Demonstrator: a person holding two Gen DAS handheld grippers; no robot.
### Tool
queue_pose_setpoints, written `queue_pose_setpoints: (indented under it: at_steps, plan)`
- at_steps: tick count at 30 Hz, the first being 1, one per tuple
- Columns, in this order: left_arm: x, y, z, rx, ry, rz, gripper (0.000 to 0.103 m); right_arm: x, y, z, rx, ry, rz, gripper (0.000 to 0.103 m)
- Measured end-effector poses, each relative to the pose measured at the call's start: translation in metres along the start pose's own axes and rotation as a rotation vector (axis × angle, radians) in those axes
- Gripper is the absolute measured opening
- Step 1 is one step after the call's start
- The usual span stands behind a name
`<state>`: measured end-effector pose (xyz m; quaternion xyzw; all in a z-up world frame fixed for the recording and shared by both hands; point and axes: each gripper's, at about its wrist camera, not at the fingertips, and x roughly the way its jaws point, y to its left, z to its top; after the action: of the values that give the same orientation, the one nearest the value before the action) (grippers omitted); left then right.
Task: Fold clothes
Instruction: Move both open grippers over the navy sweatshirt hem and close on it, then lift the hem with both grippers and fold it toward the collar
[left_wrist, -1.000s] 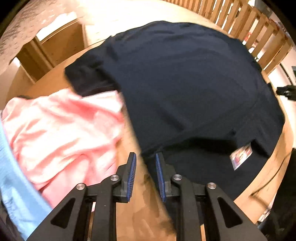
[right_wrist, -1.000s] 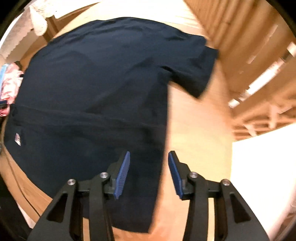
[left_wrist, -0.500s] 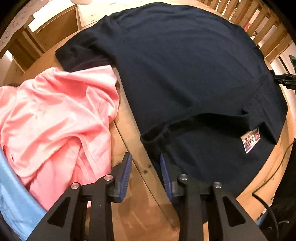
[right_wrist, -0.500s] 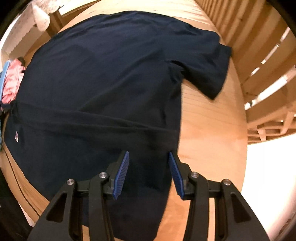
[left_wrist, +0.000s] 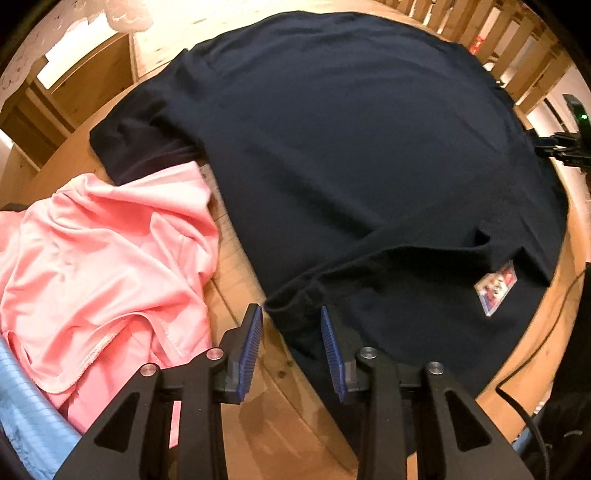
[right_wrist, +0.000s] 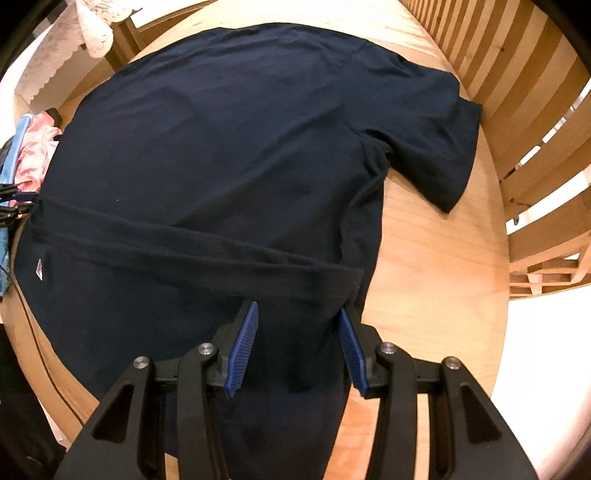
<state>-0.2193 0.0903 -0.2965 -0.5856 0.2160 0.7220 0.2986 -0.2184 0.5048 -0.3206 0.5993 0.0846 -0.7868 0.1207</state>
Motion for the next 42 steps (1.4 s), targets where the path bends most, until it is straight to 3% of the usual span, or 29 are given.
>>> queue_pose_setpoints:
  at_steps: [7, 8, 9, 10, 11, 12, 20, 24, 26, 29, 34, 42]
  plan:
    - [0.008, -0.014, 0.01, 0.024, 0.032, 0.024, 0.031, 0.005, 0.008, 0.005, -0.007, 0.006, 0.004, 0.044]
    - [0.006, -0.016, 0.011, 0.03, 0.027, 0.016, 0.025, 0.005, 0.009, 0.005, -0.007, 0.006, 0.004, 0.044]
    - [0.005, -0.02, 0.011, 0.043, 0.022, 0.011, 0.009, 0.006, 0.01, 0.005, -0.009, 0.005, 0.004, 0.043]
    - [0.003, -0.023, 0.011, 0.058, 0.018, 0.013, 0.004, 0.005, 0.01, 0.005, -0.009, 0.003, 0.005, 0.034]
    - [0.001, -0.027, 0.011, 0.068, 0.012, 0.021, 0.004, 0.004, 0.01, 0.004, -0.004, -0.002, 0.011, 0.014]
    - [-0.002, -0.029, 0.011, 0.07, 0.005, 0.027, 0.004, 0.001, 0.009, 0.004, 0.005, -0.007, 0.021, 0.007]
    - [-0.067, -0.029, 0.006, 0.015, -0.097, 0.02, 0.004, -0.031, -0.031, -0.008, 0.058, -0.103, 0.076, 0.005]
    - [-0.09, 0.02, 0.009, -0.003, -0.147, -0.009, 0.004, -0.059, -0.019, -0.012, 0.089, -0.158, 0.103, 0.005]
    - [-0.1, 0.024, -0.005, -0.005, -0.162, 0.004, 0.004, -0.06, -0.009, -0.012, 0.082, -0.157, 0.075, 0.005]
    - [-0.133, 0.033, -0.015, -0.015, -0.209, 0.01, 0.004, -0.078, -0.004, -0.017, 0.108, -0.199, 0.076, 0.005]
    - [-0.222, 0.017, -0.05, -0.007, -0.312, 0.026, 0.004, -0.14, 0.001, -0.041, 0.147, -0.332, 0.075, 0.005]
    - [-0.354, -0.003, -0.076, 0.013, -0.528, 0.083, 0.004, -0.283, 0.002, -0.077, 0.233, -0.649, 0.121, 0.005]
